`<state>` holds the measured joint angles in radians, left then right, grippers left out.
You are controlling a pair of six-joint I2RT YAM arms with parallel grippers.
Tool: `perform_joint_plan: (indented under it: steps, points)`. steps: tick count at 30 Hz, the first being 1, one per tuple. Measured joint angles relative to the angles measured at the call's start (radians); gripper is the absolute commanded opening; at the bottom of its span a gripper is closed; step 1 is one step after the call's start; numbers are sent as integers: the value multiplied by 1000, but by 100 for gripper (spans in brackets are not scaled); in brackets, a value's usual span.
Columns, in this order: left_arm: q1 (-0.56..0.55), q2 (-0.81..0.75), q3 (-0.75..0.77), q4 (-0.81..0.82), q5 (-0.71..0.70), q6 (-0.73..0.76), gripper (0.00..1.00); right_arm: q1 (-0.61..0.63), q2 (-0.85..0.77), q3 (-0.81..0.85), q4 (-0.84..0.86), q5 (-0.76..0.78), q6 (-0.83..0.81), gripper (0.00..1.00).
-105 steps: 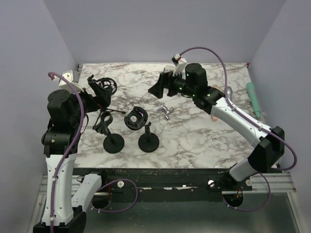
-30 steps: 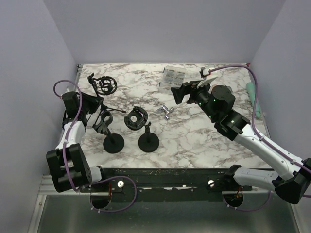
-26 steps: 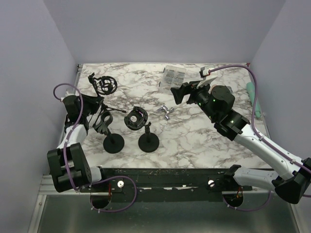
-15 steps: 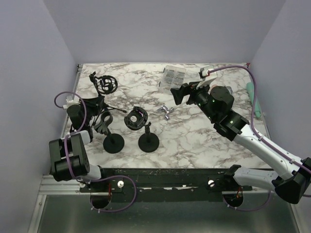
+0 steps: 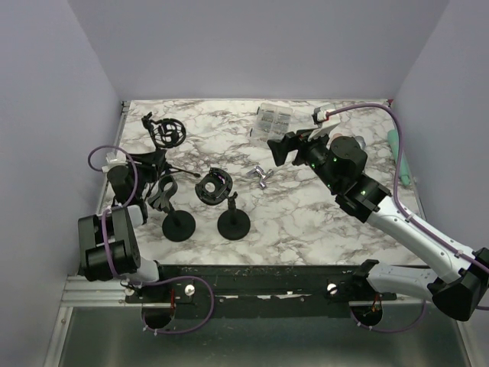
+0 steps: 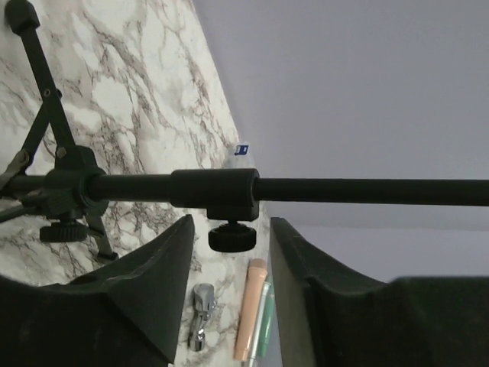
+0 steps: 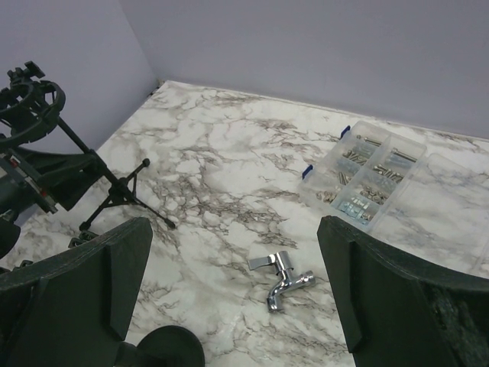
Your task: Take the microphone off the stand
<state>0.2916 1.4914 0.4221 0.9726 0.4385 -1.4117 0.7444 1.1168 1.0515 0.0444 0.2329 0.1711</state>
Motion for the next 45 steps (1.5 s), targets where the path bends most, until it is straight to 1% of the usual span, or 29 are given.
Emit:
perform_joint_plan:
  steps: [4,5,8,12,16,18,21,25,27,30,33,35,37,38,40,41,45]
  points:
    - [-21,-120,64,-288,-11,122,74,1,2,0,1,0,0,100]
    - [-25,-155,92,-374,-23,173,77,1,2,0,2,0,0,100]
    - [-29,-233,177,-583,-56,287,78,1,3,0,4,0,0,100]
    - [-28,-275,257,-747,-89,399,75,1,3,0,6,0,0,100]
    - [-34,-255,302,-875,-101,455,74,1,3,0,6,0,0,100]
    - [-45,-237,320,-928,-114,475,70,1,3,0,6,0,0,100]
    - [-75,-202,362,-992,-135,500,63,1,3,0,6,0,0,100]
    - [-113,-166,428,-1054,-175,528,59,1,3,0,6,0,0,100]
    - [-127,-150,455,-1078,-193,534,54,1,3,0,7,0,0,100]
    - [-145,-123,489,-1098,-220,547,43,1,3,0,7,0,0,100]
    - [-156,-101,508,-1120,-245,554,36,1,3,0,7,1,0,100]
    - [-159,-87,517,-1134,-253,555,27,1,3,0,7,2,0,100]
    - [-161,-75,522,-1139,-260,554,21,1,3,0,7,2,0,100]
    - [-161,-68,526,-1143,-263,554,17,1,4,0,7,2,0,100]
    - [-163,-62,536,-1147,-269,555,4,1,5,0,7,2,0,100]
    - [-163,-60,536,-1148,-271,555,0,1,5,0,7,2,0,100]
    - [-163,-60,536,-1147,-274,549,0,1,10,0,7,2,0,100]
